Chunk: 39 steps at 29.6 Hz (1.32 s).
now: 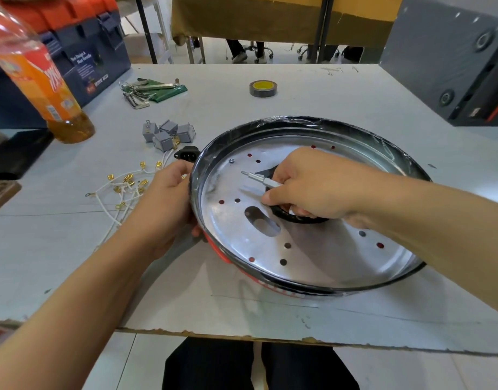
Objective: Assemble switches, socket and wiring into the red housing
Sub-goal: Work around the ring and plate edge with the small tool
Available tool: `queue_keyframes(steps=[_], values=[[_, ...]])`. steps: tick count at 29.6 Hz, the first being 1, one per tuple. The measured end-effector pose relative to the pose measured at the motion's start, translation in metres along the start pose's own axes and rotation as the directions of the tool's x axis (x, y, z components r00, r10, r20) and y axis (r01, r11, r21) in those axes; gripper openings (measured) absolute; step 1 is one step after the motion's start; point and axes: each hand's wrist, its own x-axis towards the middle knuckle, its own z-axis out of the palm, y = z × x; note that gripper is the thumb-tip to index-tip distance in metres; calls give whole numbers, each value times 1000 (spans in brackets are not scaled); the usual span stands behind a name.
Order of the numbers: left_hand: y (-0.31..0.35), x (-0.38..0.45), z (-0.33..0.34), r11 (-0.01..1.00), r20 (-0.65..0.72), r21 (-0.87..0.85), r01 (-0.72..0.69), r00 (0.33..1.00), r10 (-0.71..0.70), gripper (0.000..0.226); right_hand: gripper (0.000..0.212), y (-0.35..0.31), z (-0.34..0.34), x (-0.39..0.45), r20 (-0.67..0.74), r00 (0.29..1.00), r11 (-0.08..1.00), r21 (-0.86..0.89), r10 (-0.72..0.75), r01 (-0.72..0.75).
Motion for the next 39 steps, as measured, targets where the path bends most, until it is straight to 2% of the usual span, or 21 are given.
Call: queue_keyframes(steps=[15, 20, 31, 35, 39], values=[[0, -1, 2, 999, -5, 16, 49, 999, -49, 17, 26, 2, -3, -1, 4, 999, 998, -58, -32, 32], [0, -2, 1, 999, 8, -9, 42, 999, -42, 20, 37, 6, -6, -1, 34, 999, 998, -49, -29, 31], [-5, -2, 0, 998, -5, -31, 64, 998, -64, 16, 31, 13, -10, 1, 93, 993, 994, -75, -73, 80], [-4, -2, 1, 998, -8, -15, 62, 998, -62, 16, 30, 14, -10, 2, 107, 992, 995, -70, -60, 68], [2, -5, 5, 995, -39, -74, 68, 997, -71, 18, 33, 12, -7, 2, 77, 997, 998, -49, -31, 35]])
